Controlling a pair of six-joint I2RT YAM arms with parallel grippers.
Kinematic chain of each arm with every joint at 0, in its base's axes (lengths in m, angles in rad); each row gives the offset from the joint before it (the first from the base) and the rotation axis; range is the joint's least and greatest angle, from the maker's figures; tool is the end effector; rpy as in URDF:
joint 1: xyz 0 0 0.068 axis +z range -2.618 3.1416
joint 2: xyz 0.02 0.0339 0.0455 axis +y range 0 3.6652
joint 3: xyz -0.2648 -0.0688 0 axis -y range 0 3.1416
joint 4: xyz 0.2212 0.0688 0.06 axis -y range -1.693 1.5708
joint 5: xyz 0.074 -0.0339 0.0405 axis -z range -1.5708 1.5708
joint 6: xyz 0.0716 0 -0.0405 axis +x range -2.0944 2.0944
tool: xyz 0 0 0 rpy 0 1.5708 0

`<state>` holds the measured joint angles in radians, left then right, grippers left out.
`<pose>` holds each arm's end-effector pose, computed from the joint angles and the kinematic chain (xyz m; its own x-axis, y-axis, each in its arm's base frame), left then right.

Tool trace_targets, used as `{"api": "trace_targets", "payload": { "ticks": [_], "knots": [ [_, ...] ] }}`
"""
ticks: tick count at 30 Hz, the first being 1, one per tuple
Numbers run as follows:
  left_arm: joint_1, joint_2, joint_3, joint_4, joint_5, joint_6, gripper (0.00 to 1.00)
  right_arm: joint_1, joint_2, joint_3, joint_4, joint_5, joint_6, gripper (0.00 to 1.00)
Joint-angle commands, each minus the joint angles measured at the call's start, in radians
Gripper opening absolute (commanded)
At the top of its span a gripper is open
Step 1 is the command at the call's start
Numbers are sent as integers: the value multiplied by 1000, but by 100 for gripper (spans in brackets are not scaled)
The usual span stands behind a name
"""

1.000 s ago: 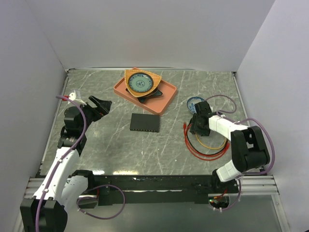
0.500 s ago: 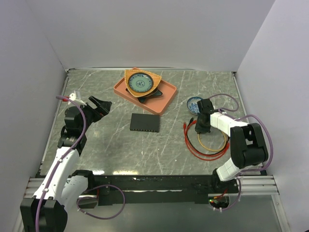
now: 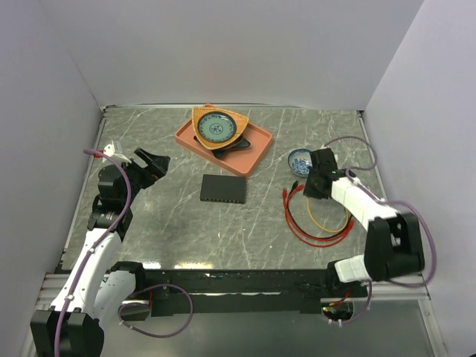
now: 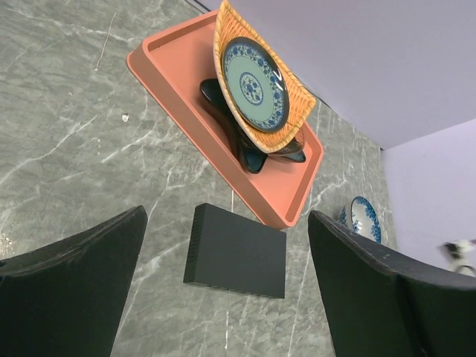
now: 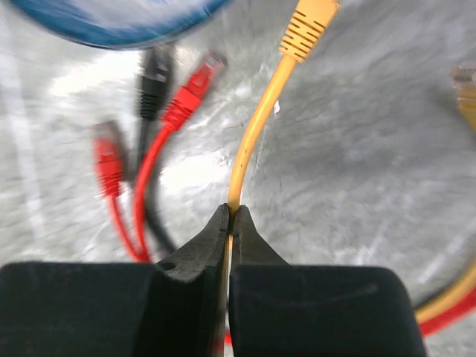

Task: Insert the plug into the switch port

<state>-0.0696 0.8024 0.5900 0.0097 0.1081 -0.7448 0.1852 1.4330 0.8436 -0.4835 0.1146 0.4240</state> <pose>0.2060 -0.0221 0.2867 -0.2660 -0.6570 -0.7054 -0.0078 0.7332 -0.6799 0.2671 0.0417 0.1752 -0.8403 0.2584 -0.4766 0.2375 0.9657 0.1049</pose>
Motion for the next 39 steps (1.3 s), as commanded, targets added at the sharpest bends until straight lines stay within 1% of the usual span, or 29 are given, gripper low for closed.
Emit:
{"api": "trace_targets", "payload": {
  "ticks": [1,5,7,12,14,15,17,18,20,21,22,23,24,27,28,30,31,35,36,38,39],
  "knots": [
    [-1,4,60,-7,-2,7,96,0,-172,70,-55,60,-33,0],
    [-1,1,64,-7,-2,7,96,0,-256,133,-121,85,-62,0],
    [-1,-3,57,-7,-1,7,96,2,-302,170,-150,62,-80,0],
    [-1,-8,44,15,19,4,96,26,-399,213,-155,-36,-111,0],
    [-1,-8,42,24,37,9,96,60,-431,238,-159,-38,-114,0],
    [-1,-6,44,23,41,10,96,113,-436,250,-161,-35,-120,0],
    [-1,-5,47,26,44,7,96,175,-431,293,-181,3,-120,0],
    [-1,-5,45,26,44,7,96,245,-424,308,-185,7,-125,0],
    [-1,-2,42,32,45,4,96,313,-393,359,-204,25,-120,0],
    [-1,-2,41,33,48,5,96,370,-385,367,-198,16,-117,0],
    [-1,0,41,32,48,5,96,400,-364,377,-193,4,-116,0],
    [-1,0,44,29,48,8,96,427,-355,380,-188,-24,-113,0],
    [-1,0,44,27,51,12,96,482,-344,376,-164,-41,-111,0],
    [-1,3,44,26,53,18,96,574,-290,367,-124,-53,-106,0],
    [-1,4,41,26,51,19,96,636,-252,370,-121,-41,-103,0],
    [-1,4,41,23,45,21,96,703,-206,383,-116,-15,-111,0],
    [-1,6,41,21,44,21,96,768,-156,388,-121,5,-111,0],
    [-2,20,37,13,33,22,96,871,-20,400,-127,59,-90,0],
    [-2,30,39,10,33,22,96,888,33,391,-121,53,-88,0],
    [-1,41,44,4,36,22,96,933,91,385,-122,91,-59,0],
    [-1,55,45,3,39,22,96,939,149,381,-128,102,-45,0]
  ]
}}
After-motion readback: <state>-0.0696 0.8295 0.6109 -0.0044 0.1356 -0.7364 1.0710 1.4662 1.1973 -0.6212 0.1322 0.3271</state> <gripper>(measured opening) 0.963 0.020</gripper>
